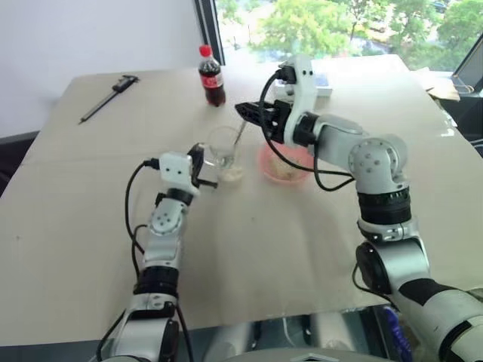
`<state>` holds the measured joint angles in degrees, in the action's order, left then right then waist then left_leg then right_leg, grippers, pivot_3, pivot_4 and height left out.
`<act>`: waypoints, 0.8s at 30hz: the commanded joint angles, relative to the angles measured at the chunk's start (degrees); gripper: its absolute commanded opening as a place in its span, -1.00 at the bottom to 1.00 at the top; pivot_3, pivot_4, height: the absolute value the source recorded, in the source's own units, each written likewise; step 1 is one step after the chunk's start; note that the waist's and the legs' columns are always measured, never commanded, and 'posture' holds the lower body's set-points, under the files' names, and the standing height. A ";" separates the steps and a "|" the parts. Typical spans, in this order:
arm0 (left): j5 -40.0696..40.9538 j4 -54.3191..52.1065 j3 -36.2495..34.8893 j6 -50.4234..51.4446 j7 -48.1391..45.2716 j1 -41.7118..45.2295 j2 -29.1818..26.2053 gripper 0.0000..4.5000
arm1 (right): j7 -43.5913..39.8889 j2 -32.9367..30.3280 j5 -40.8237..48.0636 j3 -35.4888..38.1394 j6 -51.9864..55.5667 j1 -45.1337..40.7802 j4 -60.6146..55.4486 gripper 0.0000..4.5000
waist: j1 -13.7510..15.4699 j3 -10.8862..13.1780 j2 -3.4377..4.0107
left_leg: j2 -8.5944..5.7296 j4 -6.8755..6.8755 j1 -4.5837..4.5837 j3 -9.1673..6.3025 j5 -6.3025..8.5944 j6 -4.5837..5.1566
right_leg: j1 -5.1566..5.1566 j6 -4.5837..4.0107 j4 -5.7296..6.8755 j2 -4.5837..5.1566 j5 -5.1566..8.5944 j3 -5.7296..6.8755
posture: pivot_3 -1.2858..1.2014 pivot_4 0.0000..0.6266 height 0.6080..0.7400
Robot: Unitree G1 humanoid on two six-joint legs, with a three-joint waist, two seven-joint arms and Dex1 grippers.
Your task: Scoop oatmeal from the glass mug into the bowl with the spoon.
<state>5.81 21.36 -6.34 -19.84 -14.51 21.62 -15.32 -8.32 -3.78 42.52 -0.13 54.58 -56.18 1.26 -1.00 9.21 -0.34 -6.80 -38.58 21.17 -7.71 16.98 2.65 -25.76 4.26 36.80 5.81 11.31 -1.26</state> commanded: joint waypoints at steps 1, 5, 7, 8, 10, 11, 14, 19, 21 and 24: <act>-0.40 0.40 0.44 0.24 -0.77 -1.46 0.08 -1.00 | 0.09 0.64 -1.79 1.99 -3.12 -2.06 -0.37 0.64 | 0.01 0.00 0.00 | 0.00 0.00 0.00 0.00 0.00 0.00 | 0.00 0.00 0.00 0.00 0.00 0.00 | 0.03 -0.52 1.00; -0.23 0.58 0.41 0.12 -1.13 -1.46 0.02 -1.00 | -0.03 0.78 -3.73 2.92 -4.86 -1.72 -0.28 0.64 | -0.03 0.00 0.00 | 0.00 0.00 0.00 0.00 0.00 0.00 | 0.00 0.00 0.00 0.00 0.00 0.00 | 0.03 -0.52 1.00; -0.09 0.63 0.28 0.00 -1.32 -1.46 -0.03 -1.00 | -0.47 0.67 -4.74 2.78 -5.48 -1.38 -0.43 0.64 | -0.04 0.00 0.00 | 0.00 0.00 0.00 0.00 0.00 0.00 | -0.01 0.00 0.00 -0.01 0.00 0.00 | 0.03 -0.52 1.00; -0.15 0.63 0.24 -0.11 -1.29 -1.45 -0.05 -0.85 | -0.50 0.78 -5.01 2.92 -5.63 -1.24 -0.49 0.66 | -0.05 0.00 0.00 | 0.00 0.00 0.00 0.00 0.00 0.00 | -0.01 0.00 0.00 -0.01 0.00 0.00 | 0.03 -0.52 1.00; -0.28 0.58 0.20 -0.22 -1.26 -1.45 -0.04 -0.56 | -0.52 1.00 -5.33 3.27 -5.81 -1.12 -0.58 0.67 | -0.07 0.00 0.00 | 0.00 0.00 0.00 0.01 0.00 0.00 | -0.01 0.00 0.00 -0.01 0.00 -0.01 | 0.03 -0.52 1.00; -0.31 0.56 0.16 -0.24 -1.29 -1.46 -0.08 -0.36 | -0.55 1.11 -5.48 3.37 -5.89 -1.12 -0.62 0.67 | -0.15 0.00 0.01 | 0.00 0.00 0.00 0.01 0.00 0.00 | -0.01 0.00 0.00 -0.01 0.00 -0.01 | 0.03 -0.52 1.00; -0.60 -0.27 0.18 0.06 -1.28 -2.13 -0.42 0.02 | -1.04 0.98 -5.51 3.80 -6.09 -0.98 -1.24 0.67 | -0.21 0.01 0.01 | 0.01 0.01 0.02 0.00 0.00 0.00 | -0.04 0.00 0.00 -0.02 0.00 0.00 | 0.03 -0.52 1.00; 0.22 -8.39 -0.59 3.05 -1.68 -6.84 -1.47 0.02 | -5.03 -0.42 -4.45 5.09 -8.76 1.08 -4.41 0.67 | -0.95 0.01 0.01 | 0.01 0.03 0.02 0.00 0.00 0.00 | -0.04 0.00 -0.01 -0.01 0.00 -0.02 | 0.03 -0.52 1.00; 0.41 -14.10 -0.99 5.19 -1.88 -9.99 -2.37 0.02 | -6.27 -1.41 -3.61 5.95 -8.87 2.68 -6.23 0.67 | -1.27 0.01 0.01 | 0.01 0.06 0.04 -0.01 0.00 0.00 | -0.04 0.00 -0.05 -0.01 0.00 -0.02 | 0.03 -0.52 1.00; 1.39 -22.75 -2.05 8.94 -1.77 -14.93 -3.53 0.02 | -8.67 -3.00 -2.49 7.00 -10.20 5.91 -9.56 0.67 | -1.28 0.03 0.04 | 0.02 0.10 0.04 -0.01 0.00 0.00 | -0.05 0.00 -0.09 -0.01 0.00 -0.02 | 0.03 -0.52 1.00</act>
<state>5.94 5.47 -6.88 -12.83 -16.21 8.42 -17.95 -14.75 -6.44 38.27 5.76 46.52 -51.01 -3.86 -2.28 9.24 -0.31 -6.78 -38.48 21.21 -7.72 16.98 2.65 -25.81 4.26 36.72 5.79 11.31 -1.27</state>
